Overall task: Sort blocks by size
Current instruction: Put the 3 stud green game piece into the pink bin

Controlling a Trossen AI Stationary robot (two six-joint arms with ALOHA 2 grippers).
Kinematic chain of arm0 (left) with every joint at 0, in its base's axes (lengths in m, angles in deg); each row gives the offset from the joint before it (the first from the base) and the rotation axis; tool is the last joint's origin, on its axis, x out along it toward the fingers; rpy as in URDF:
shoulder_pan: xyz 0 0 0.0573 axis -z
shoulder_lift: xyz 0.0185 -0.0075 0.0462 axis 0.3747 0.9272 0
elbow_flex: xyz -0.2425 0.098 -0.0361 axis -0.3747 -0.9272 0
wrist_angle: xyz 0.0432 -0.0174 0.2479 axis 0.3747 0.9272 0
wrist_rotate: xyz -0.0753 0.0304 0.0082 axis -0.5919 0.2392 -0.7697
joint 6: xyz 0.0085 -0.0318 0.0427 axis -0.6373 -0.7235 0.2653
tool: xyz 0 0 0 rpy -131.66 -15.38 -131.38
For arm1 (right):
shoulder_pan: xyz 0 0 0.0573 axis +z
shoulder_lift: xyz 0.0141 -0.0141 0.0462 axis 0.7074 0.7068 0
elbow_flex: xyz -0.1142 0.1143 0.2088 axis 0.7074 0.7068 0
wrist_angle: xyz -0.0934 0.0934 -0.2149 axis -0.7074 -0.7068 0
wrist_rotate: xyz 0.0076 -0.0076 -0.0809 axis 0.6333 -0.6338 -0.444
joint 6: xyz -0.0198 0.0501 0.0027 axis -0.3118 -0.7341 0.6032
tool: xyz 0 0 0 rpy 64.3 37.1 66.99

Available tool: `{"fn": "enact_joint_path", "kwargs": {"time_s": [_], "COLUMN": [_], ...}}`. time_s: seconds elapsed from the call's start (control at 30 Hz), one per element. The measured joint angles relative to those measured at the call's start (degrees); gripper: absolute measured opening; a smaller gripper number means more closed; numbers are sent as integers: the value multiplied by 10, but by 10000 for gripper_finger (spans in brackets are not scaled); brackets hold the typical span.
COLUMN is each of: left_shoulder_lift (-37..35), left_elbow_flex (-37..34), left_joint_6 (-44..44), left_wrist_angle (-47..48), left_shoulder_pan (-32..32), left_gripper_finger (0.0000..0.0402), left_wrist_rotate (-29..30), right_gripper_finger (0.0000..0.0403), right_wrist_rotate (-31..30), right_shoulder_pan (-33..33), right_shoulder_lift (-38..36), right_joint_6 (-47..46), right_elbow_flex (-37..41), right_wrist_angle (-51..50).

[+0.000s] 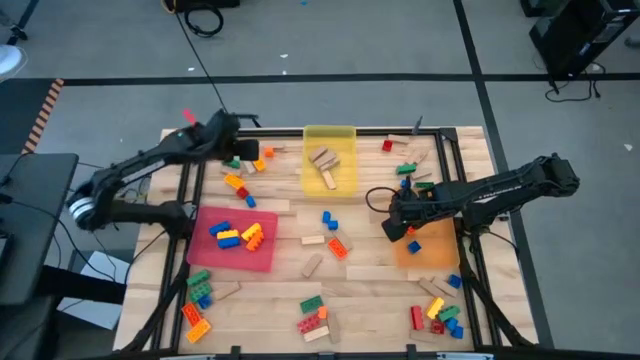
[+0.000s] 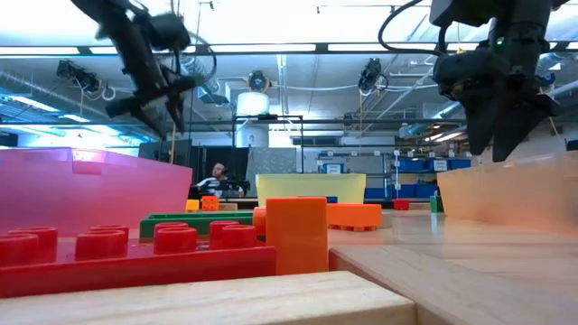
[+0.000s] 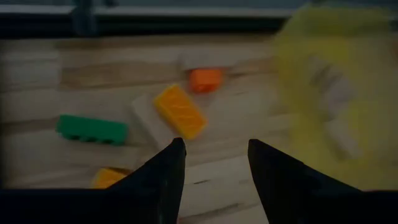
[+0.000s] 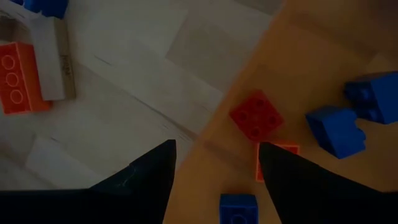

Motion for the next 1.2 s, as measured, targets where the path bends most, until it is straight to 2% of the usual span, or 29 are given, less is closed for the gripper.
{"fn": "enact_joint_path", "kwargs": {"time_s": [0.07, 0.23, 0.47, 0.57, 0.67, 0.77, 0.9, 1.2], "left_shoulder_lift": [42, 144, 302, 365, 416, 454, 491, 507], "left_elbow_flex": [17, 91, 237, 276, 285, 279, 273, 273], "left_joint_6": [48, 238, 460, 562, 650, 675, 675, 689], "left_wrist_angle": [13, 76, 254, 318, 354, 363, 354, 299], "left_shoulder_pan": [-19, -49, -69, -69, -68, -68, -68, -68], "left_gripper_finger": [183, 183, 183, 183, 183, 183, 183, 183], "left_wrist_rotate": [-2, -3, -10, 28, 75, 119, 140, 176], "right_gripper_finger": [245, 243, 244, 243, 243, 245, 243, 245], "right_wrist_rotate": [0, 0, 0, 0, 0, 0, 0, -2], "right_shoulder_pan": [0, 0, 0, 0, 0, 0, 0, 0], "right_shoulder_lift": [0, 0, 0, 0, 0, 0, 0, 0], "right_joint_6": [-1, -15, -16, -23, -31, -35, -46, -60], "right_elbow_flex": [0, 0, 0, 0, 0, 0, 0, 0], "right_wrist_angle": [0, 0, 0, 0, 0, 1, 1, 3]}}
